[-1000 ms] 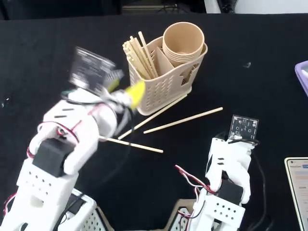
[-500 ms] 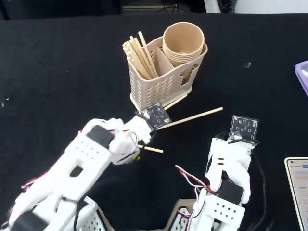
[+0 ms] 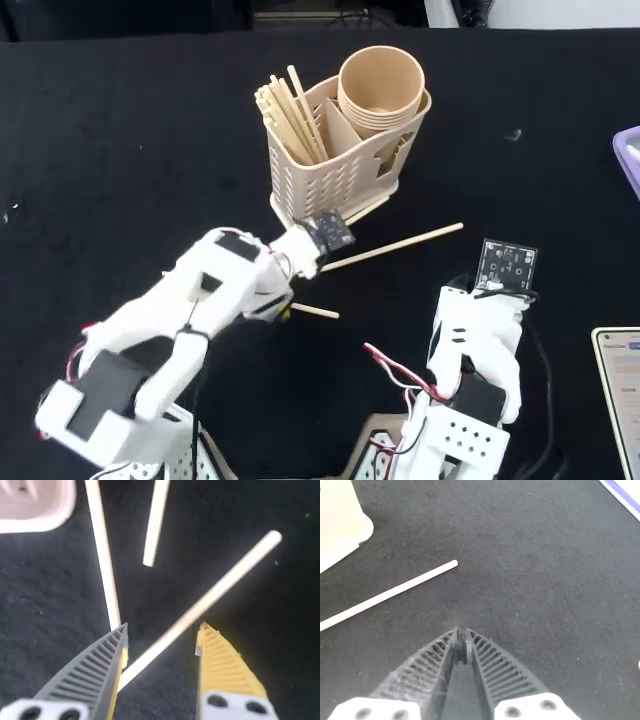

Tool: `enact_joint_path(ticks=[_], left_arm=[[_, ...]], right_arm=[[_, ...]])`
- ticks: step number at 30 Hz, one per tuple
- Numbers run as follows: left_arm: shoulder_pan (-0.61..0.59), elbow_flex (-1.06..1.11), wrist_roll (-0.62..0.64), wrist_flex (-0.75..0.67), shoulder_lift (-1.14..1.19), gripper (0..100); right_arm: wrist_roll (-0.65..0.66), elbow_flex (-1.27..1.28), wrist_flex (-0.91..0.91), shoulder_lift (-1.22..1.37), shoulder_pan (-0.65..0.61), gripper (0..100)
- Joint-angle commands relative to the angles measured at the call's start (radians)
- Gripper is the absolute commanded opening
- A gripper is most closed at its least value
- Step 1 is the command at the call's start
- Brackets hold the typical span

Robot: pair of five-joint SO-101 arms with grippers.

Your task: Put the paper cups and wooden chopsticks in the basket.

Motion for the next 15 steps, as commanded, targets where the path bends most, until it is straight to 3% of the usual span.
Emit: enact_joint_path(ticks=[1,15], left_arm=[[-0.036,-0.114,-0.011,-0.02,0.078,22],[-0.07,-0.154,-0.011,-0.018,0.107,22]], right_arm=[[0.006,0.001,-0.025,-0.008,-0.012,1.2],[0.006,0.001,-0.025,-0.008,-0.012,1.3]])
